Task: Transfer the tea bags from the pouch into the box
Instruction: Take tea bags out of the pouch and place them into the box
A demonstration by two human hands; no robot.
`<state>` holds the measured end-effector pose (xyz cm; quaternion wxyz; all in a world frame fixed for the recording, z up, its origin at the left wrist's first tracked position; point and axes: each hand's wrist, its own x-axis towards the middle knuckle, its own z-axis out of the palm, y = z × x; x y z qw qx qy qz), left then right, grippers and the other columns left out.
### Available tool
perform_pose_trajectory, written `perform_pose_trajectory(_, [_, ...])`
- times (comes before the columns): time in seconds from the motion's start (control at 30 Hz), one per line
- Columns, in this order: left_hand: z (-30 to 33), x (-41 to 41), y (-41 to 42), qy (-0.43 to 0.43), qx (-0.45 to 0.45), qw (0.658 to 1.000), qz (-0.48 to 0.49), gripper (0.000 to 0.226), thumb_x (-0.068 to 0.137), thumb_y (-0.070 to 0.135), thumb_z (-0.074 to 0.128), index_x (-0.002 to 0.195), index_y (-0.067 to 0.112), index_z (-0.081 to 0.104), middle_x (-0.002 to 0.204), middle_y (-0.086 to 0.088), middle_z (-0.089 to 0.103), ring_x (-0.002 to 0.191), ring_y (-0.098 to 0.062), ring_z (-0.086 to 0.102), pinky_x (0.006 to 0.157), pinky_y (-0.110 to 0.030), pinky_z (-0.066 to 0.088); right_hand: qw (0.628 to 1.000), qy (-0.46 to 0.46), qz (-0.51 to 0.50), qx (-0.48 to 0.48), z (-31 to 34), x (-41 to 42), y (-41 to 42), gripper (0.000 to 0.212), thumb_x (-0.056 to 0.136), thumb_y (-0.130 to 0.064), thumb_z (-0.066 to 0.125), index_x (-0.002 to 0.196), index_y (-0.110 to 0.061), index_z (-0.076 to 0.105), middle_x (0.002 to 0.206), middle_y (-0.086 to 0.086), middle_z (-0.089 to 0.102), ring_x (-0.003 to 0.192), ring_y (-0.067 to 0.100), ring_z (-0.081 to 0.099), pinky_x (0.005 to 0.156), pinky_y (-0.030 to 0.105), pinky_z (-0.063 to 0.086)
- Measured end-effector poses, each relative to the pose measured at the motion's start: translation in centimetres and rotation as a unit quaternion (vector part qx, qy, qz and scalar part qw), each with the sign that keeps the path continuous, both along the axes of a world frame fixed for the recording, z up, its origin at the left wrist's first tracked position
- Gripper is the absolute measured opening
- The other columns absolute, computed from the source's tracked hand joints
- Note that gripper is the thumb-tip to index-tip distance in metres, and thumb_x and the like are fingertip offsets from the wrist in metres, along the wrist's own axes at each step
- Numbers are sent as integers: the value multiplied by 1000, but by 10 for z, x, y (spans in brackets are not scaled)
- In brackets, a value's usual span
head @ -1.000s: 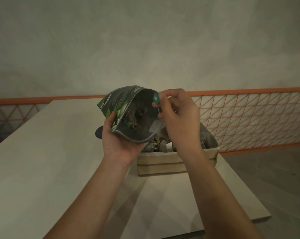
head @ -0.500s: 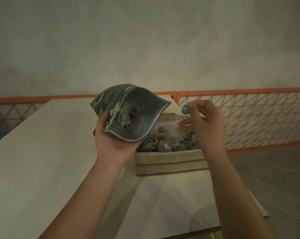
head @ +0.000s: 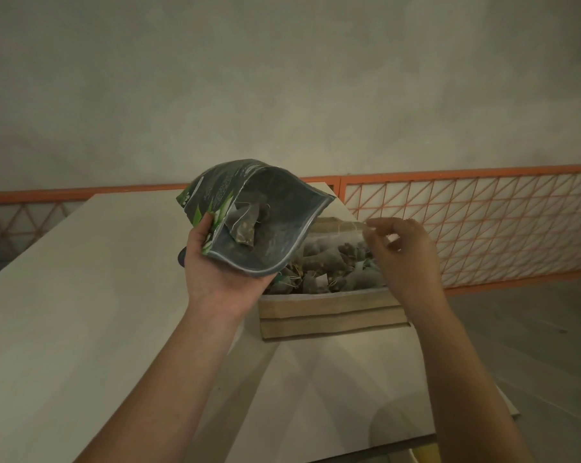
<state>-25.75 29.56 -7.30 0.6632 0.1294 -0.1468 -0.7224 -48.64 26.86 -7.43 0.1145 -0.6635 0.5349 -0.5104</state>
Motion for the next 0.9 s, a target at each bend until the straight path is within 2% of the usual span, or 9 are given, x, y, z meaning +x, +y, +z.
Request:
perform_pose_trajectory(0.07, [0,-1,0,-6,-2,1000,1,51,94,52,51,135,23,65,140,-17,60,131,-40,54,115,-53,37,993,84,17,85,-1,0,5,15,89,-32,67,100,-24,71,96,-7,63,84,6,58,69,17,43])
perform_pose_trajectory(0.13, [0,-2,0,-6,-3,1000,1,51,94,52,51,135,23,65,140,-17,60,131,-40,54,114,-53,38,965,189,6,182,-3,3,12,13,87,-42,66,92,-31,71,87,-12,64,84,7,58,82,26,42])
perform_pose_trajectory(0.2, [0,-5,1,-6,-2,1000,1,51,94,52,51,135,24,64,140,-17,60,131,-39,55,113,-53,39,951,238,-24,194,-6,7,14,15,89,-41,63,84,-30,72,81,-11,67,78,9,57,84,29,38])
perform_pose_trajectory(0.33, [-1,-8,2,-2,-4,1000,-5,51,95,51,50,136,24,64,140,-16,60,131,-39,55,112,-53,39,986,152,-29,66,-13,17,11,12,88,-19,64,85,-20,75,83,-3,70,67,11,59,61,19,41])
perform_pose_trajectory(0.47, [-1,-10,2,-1,-4,1000,-9,51,96,51,49,137,24,63,138,-17,62,129,-39,56,107,-54,44,992,123,-24,21,-17,21,5,18,88,-25,68,104,-18,73,101,-1,69,88,15,62,76,29,52])
perform_pose_trajectory(0.57, [-2,-9,2,2,-8,1000,-11,52,95,52,50,136,23,63,139,-18,61,130,-40,56,108,-55,43,994,88,-33,-62,-12,29,8,18,91,-26,63,106,-20,71,103,-1,66,94,18,59,79,39,53])
perform_pose_trajectory(0.67, [-1,-10,2,-1,-7,1000,-8,54,95,54,50,137,23,63,139,-17,61,130,-39,55,110,-53,42,986,2,-16,-167,7,52,24,19,89,-25,58,102,-17,70,94,-5,61,89,14,54,74,31,47])
perform_pose_trajectory(0.83, [5,-14,7,-17,17,1000,14,53,95,54,46,122,16,70,122,-11,71,110,-28,67,87,-40,59,966,115,19,-230,21,93,29,12,85,-22,68,93,-16,75,88,-1,65,87,16,53,78,29,42])
perform_pose_trajectory(0.9, [7,-15,10,-11,29,999,26,49,95,52,48,117,16,72,121,-8,71,112,-23,68,91,-34,55,962,189,-4,-199,22,108,25,17,87,-32,66,90,-18,76,89,1,65,89,19,51,78,33,43])
